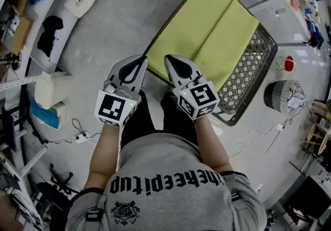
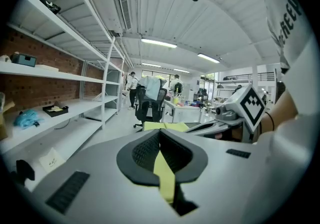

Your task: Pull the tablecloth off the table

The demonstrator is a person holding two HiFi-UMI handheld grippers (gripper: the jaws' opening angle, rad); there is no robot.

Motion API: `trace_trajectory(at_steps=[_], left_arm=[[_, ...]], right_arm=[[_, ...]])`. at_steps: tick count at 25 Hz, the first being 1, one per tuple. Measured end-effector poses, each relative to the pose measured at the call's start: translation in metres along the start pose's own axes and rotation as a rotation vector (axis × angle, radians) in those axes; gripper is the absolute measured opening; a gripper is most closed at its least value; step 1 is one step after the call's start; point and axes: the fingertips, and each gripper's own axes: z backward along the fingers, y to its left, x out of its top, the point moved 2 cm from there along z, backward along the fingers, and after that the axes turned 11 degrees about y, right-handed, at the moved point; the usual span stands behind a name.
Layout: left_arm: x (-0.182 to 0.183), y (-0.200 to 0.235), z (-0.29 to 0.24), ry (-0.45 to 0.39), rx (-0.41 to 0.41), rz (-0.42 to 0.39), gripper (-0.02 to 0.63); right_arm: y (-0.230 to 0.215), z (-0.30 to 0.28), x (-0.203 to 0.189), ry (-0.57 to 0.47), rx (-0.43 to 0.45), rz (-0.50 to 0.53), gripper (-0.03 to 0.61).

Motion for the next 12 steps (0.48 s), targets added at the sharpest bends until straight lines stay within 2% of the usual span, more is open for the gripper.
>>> trace_trajectory(at_steps=[5,12], left_arm=[[-0.005,0.025,0.002,0.043,-0.151,-0.057,0.014],[-0.008,0.047,-0.001,0.061,-0.307,-0.163,0.014]], right_arm=[[0.011,-0.019,-0.002,-0.011,-0.112,-0.077,0.012],[0.023,-0.041,-0.014,-0.034,-0.241,-0.182,0.014]])
